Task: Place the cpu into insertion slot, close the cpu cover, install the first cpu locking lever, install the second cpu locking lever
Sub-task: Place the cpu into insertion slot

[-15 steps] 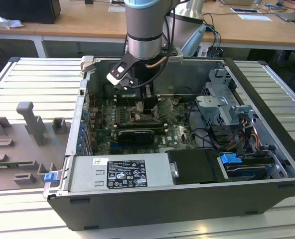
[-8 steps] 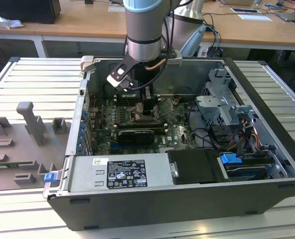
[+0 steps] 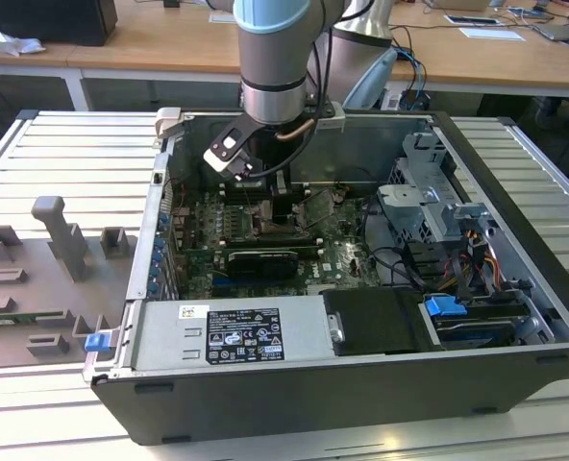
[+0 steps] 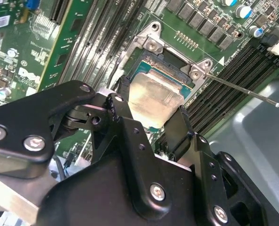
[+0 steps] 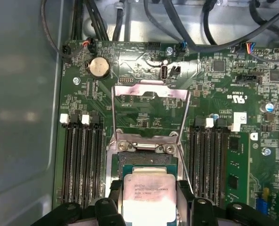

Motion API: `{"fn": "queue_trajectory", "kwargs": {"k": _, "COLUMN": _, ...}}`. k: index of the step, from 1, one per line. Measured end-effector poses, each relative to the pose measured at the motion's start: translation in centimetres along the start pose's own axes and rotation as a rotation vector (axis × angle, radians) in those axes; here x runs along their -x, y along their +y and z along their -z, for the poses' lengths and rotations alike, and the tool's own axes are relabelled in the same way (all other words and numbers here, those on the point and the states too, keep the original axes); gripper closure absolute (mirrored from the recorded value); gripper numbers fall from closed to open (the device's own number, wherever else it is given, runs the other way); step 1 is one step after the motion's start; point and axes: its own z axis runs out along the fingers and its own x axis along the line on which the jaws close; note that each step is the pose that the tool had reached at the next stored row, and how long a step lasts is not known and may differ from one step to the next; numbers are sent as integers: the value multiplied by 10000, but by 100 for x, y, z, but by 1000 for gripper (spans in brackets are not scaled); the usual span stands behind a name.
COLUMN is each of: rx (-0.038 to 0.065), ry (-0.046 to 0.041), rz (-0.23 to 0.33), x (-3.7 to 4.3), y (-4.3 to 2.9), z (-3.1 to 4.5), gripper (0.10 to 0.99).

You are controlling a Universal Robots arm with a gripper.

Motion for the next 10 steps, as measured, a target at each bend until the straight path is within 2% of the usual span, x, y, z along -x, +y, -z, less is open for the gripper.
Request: {"fn": "queue_trajectory", "kwargs": {"k": 10, "rx": 4, "ry": -28, "rz": -183, "x": -23, "y": 4, "z": -117, "gripper": 545}}
